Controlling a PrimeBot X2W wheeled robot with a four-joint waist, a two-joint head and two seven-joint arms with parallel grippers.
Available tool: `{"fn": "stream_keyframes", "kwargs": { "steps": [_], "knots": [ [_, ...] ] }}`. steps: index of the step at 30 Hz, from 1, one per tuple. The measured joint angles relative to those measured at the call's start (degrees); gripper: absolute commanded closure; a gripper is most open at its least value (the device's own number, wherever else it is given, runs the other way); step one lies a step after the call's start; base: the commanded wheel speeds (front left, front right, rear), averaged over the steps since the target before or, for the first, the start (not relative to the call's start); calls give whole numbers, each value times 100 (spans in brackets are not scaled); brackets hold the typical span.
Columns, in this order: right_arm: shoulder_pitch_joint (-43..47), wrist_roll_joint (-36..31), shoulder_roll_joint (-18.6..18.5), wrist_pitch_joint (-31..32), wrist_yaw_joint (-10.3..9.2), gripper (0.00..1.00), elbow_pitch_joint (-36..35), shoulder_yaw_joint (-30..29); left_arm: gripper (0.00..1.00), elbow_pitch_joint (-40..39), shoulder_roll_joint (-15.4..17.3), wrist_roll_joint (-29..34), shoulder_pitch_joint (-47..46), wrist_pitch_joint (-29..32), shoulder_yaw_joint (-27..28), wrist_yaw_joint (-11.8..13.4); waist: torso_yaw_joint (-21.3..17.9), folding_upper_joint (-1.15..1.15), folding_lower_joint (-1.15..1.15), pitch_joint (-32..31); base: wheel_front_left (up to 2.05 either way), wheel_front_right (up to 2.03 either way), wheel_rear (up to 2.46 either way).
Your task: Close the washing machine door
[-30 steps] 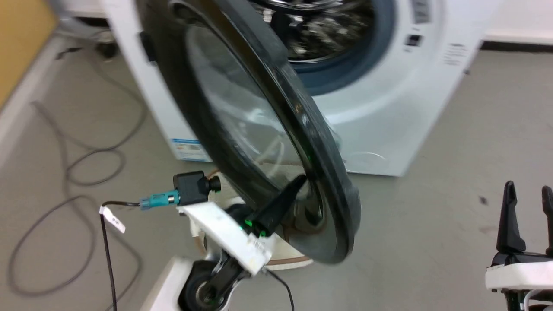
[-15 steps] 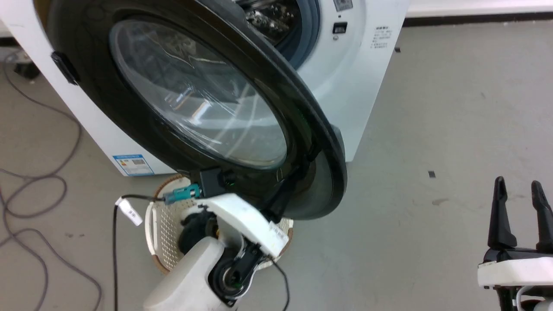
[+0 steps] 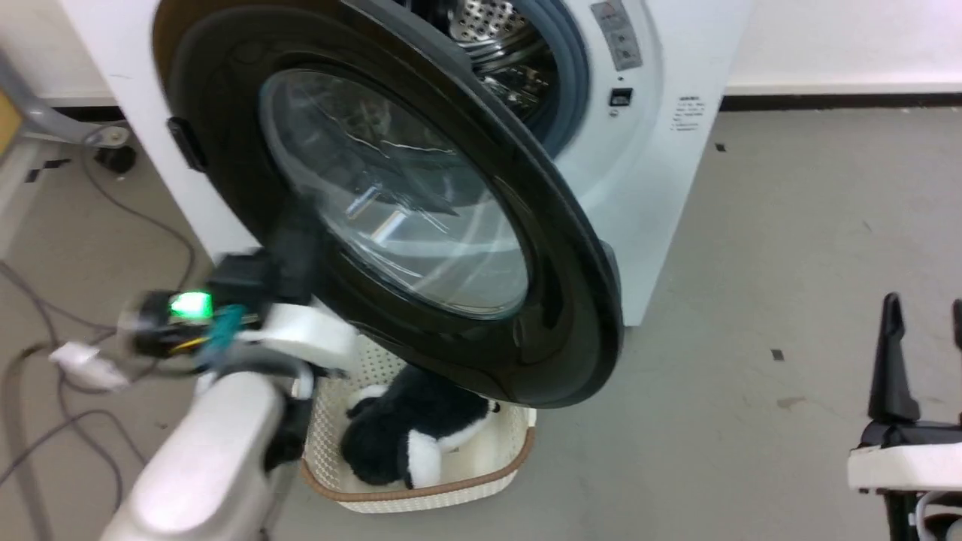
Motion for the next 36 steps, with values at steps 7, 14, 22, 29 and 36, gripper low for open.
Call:
{"fn": "stream_keyframes", "kwargs": {
  "steps": [7,14,22,29,36],
  "knots": [
    [-217,-94,-1,0,0,0,-327,137,100,-1391,175,935,1155,-8,1292,1053,242,0,0,-132,0,0,0],
    [-531,528,3,0,0,0,-721,645,0,-2281,148,1327,2420,-8,1879,1252,492,0,0,-209,0,0,0],
    [-935,914,-196,-1,0,41,-1400,1871,0,-2473,-203,1586,3425,-7,1989,888,729,0,0,-259,0,0,0],
    [-1170,1288,-1139,-5,0,100,-1680,3676,0,-2346,-581,1798,3584,-8,2150,537,879,0,0,-251,0,0,0],
    [-1182,1118,-1894,-4,9,100,-1024,4823,0,-2286,-771,1984,3587,-8,2273,307,865,0,0,-282,0,0,0]
  ]
}}
